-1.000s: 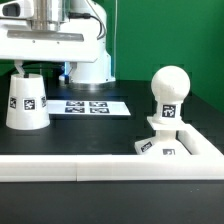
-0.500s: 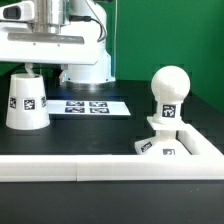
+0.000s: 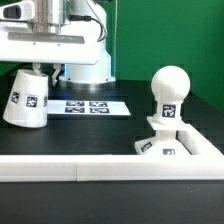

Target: Assemble lamp

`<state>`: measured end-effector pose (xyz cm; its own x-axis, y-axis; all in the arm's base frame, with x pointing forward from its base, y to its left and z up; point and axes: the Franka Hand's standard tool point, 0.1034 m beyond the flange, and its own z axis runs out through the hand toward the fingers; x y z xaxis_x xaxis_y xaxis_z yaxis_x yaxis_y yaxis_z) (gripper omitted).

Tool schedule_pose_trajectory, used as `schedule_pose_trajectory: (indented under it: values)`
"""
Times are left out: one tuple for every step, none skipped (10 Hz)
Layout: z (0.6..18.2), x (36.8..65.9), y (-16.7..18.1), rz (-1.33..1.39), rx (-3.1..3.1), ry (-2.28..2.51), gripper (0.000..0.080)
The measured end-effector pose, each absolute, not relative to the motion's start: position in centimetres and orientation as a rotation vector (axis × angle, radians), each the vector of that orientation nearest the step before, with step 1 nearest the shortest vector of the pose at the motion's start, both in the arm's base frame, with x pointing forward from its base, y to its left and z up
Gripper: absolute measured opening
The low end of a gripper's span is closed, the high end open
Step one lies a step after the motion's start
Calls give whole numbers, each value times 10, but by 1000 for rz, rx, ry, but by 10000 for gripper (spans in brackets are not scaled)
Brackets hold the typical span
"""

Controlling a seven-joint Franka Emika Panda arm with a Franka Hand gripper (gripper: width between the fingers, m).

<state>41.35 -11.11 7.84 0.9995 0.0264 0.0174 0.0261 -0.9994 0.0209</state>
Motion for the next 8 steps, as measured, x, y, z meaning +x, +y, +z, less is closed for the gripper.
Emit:
schedule_pose_trajectory:
  values:
    - [78,414,-111,28,3120,41,42]
    - [79,414,-107,27,3123,11,42]
    - [83,418,-89,14,3137,-52,42]
    - [94,427,-67,-7,3157,-102,42]
    - [106,439,-50,-7,3168,-132,42]
    - [117,452,-35,-20,3174,-194,42]
    - [131,471,-15,-31,3179,-250,44]
    - [149,496,4,-12,3183,-283,44]
